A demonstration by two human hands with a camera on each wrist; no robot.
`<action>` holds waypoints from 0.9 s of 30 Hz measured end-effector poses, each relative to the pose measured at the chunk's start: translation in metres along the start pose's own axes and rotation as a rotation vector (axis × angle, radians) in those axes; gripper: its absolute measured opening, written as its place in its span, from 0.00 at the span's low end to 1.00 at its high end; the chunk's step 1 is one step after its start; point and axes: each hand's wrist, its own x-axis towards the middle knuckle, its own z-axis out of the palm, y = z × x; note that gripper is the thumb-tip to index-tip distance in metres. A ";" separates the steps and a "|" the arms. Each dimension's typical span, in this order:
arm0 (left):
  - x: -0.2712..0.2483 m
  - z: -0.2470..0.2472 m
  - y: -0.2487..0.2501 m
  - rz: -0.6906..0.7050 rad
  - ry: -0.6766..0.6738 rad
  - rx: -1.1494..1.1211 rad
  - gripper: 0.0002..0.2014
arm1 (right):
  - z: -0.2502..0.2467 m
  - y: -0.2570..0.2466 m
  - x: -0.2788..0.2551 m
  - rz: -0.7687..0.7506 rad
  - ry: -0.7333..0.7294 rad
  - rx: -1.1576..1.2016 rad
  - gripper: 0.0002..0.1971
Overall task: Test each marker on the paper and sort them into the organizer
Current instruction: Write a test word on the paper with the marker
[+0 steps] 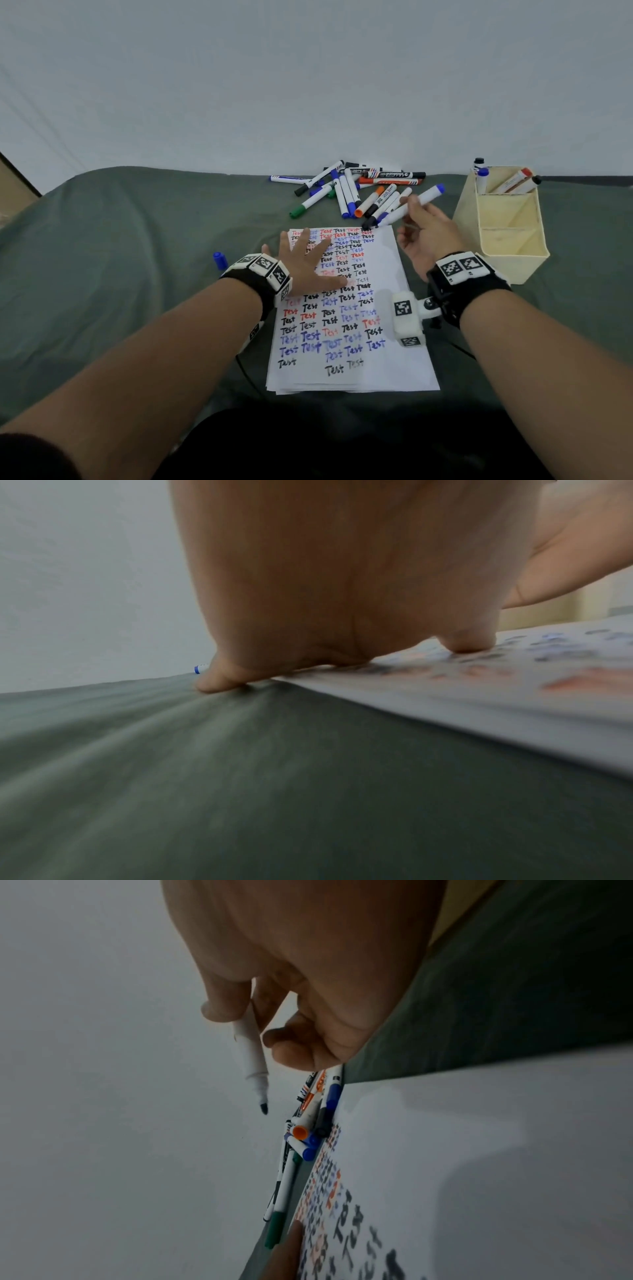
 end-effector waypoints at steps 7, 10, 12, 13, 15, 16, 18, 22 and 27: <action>-0.005 0.000 0.003 -0.008 -0.007 -0.015 0.60 | 0.012 0.021 0.020 0.005 0.070 -0.006 0.01; -0.008 -0.004 0.004 -0.005 -0.024 -0.020 0.60 | 0.007 0.028 0.024 -0.041 0.044 -0.170 0.06; -0.010 -0.006 0.005 -0.002 -0.032 -0.025 0.60 | 0.004 0.030 0.027 -0.080 0.045 -0.270 0.06; -0.011 -0.006 0.005 -0.002 -0.035 -0.026 0.59 | 0.002 0.031 0.029 -0.100 0.038 -0.309 0.05; -0.013 -0.008 0.006 -0.004 -0.045 -0.025 0.58 | 0.000 0.034 0.031 -0.137 0.017 -0.403 0.04; -0.013 -0.008 0.007 -0.006 -0.049 -0.024 0.57 | -0.001 0.035 0.031 -0.149 0.011 -0.442 0.04; -0.014 -0.009 0.008 -0.008 -0.053 -0.020 0.56 | -0.003 0.037 0.033 -0.165 0.014 -0.490 0.04; -0.016 -0.010 0.009 -0.012 -0.060 -0.019 0.55 | -0.007 0.039 0.036 -0.191 0.008 -0.556 0.04; -0.018 -0.012 0.010 -0.011 -0.072 -0.025 0.55 | -0.008 0.040 0.038 -0.215 -0.002 -0.615 0.04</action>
